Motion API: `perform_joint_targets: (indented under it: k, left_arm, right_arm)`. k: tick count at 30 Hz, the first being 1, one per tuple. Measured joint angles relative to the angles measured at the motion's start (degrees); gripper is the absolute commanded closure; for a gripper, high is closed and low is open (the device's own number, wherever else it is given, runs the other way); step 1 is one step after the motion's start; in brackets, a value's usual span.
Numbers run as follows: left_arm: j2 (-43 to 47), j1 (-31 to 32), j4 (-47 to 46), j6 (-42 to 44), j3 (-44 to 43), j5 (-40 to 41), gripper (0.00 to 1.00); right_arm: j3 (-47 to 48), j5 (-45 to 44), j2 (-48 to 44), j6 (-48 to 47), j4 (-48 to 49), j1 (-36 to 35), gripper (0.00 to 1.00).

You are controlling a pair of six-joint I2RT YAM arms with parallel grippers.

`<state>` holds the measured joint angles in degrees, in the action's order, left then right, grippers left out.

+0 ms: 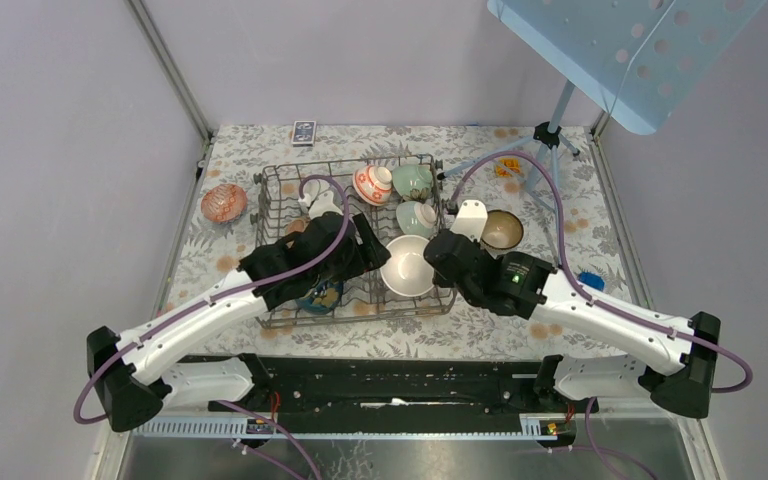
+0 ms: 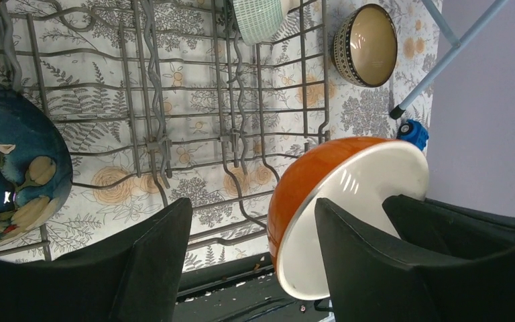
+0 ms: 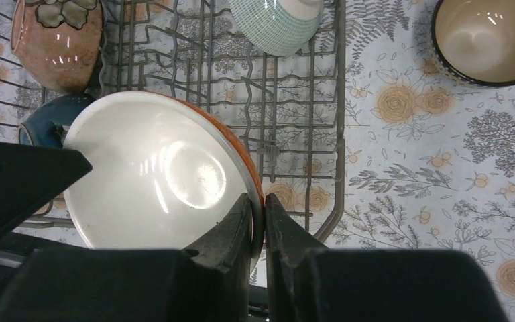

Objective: Unload the bowls from the dish rack
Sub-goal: Place the bowl at the center of the board.

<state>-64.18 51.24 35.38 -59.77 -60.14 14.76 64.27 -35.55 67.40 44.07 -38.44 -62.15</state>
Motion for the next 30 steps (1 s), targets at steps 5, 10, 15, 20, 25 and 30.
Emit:
perform_joint_targets:
  k: [5, 10, 15, 20, 25, 30]
  left_arm:
    - [0.7, 0.2, -0.6, 1.3, 0.7, -0.3, 0.30]
    - [0.7, 0.2, -2.2, 2.3, 1.6, -1.6, 0.45]
    - [-0.2, 0.2, -2.6, 3.2, 2.5, -3.0, 0.62]
    - [-0.3, 0.3, -4.0, 3.8, 2.9, -4.1, 0.73]
    - [-0.4, 0.4, -4.7, 4.3, 3.4, -5.0, 0.78]
    - [-0.4, 0.5, -4.5, 5.6, 4.1, -5.5, 1.00]
  right_arm:
    - [0.0, 2.2, 0.7, 0.0, 1.6, 0.7, 1.00]
    - [0.0, 3.5, 0.8, 0.0, 2.7, 0.8, 1.00]
    - [0.0, 3.8, 0.8, 0.2, 3.2, 0.8, 1.00]
    - [0.0, 4.0, 0.9, 0.4, 3.2, 0.8, 1.00]
    - [0.0, 4.3, 1.0, 0.4, 3.2, 0.8, 1.00]
    - [0.0, 4.8, 1.0, 0.3, 3.4, 0.8, 1.00]
